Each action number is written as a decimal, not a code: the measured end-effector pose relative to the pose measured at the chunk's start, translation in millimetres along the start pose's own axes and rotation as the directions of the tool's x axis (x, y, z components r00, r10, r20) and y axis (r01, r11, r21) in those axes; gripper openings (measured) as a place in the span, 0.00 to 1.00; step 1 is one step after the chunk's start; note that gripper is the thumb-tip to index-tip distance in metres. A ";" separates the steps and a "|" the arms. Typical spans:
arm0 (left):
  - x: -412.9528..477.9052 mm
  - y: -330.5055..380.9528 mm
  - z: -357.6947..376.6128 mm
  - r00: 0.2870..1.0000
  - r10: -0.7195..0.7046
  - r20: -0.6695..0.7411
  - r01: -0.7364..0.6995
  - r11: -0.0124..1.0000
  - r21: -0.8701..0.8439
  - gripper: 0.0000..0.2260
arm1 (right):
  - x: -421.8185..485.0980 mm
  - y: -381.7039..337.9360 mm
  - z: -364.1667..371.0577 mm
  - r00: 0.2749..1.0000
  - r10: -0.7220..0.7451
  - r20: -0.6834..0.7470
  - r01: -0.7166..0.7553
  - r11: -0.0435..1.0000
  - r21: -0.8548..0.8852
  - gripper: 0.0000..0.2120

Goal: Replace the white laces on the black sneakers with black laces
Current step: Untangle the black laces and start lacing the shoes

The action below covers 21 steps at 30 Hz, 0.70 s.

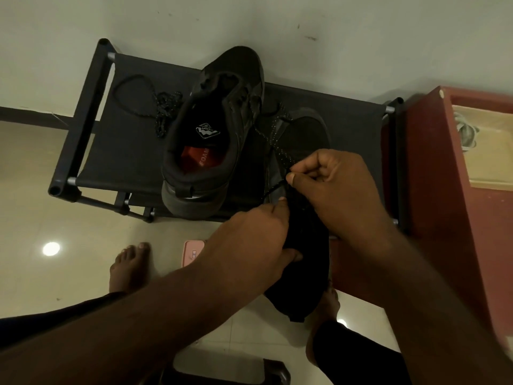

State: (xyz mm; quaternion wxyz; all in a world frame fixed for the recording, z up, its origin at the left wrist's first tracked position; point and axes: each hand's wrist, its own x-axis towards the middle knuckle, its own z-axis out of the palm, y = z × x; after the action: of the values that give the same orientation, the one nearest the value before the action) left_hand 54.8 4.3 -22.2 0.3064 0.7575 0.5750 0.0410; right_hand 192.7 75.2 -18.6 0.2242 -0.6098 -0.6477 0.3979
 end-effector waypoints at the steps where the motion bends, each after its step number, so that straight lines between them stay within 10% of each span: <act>1: -0.3 -0.4 0.1 1.000 -0.013 -0.005 0.013 0.999 -0.037 0.33 | 0.2 0.1 -1.0 1.000 0.004 0.010 -0.004 1.000 -0.013 0.06; 12: -1.1 -9.3 2.6 0.989 -0.137 -0.061 0.118 0.961 -0.248 0.34 | -6.8 -5.0 -4.1 0.996 -0.017 -0.085 0.017 1.000 -0.005 0.07; 21: 1.8 -11.2 6.0 0.989 -0.142 -0.050 0.116 0.932 -0.342 0.40 | -26.9 -18.1 5.4 0.999 0.045 -0.017 -0.047 0.860 -0.508 0.10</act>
State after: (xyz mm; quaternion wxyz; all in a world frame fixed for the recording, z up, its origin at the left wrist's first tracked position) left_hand 48.4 5.1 -33.3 0.4126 0.6521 0.6188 0.1469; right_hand 181.6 48.9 -2.2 0.0477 -0.6636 -0.7143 0.2172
